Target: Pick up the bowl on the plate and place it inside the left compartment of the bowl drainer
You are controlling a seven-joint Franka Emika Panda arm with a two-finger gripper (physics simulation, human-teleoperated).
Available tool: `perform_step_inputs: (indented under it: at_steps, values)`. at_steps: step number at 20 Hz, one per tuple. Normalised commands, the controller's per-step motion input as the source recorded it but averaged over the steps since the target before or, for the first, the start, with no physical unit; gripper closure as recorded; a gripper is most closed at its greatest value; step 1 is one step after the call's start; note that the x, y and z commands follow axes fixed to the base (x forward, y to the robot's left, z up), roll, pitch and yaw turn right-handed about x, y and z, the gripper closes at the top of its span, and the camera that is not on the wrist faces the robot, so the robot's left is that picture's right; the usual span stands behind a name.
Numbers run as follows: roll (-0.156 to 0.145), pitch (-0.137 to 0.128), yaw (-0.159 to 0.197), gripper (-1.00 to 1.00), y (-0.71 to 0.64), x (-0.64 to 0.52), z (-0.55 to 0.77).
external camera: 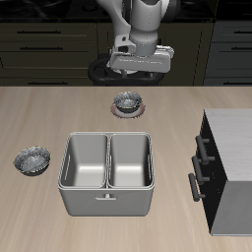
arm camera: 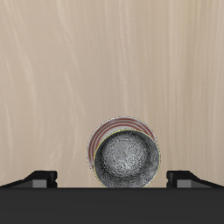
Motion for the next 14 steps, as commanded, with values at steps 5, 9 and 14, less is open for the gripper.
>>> perform_step_inputs:
  at_steps: [5, 9, 14]
  values:
    - [-0.004, -0.029, 0.002, -1.00, 0.14, -0.16, -0.05]
    - [0.006, 0.019, -0.021, -1.00, 0.06, -0.08, -0.12]
    - [-0.003, 0.013, -0.002, -1.00, 0.05, -0.06, -0.17]
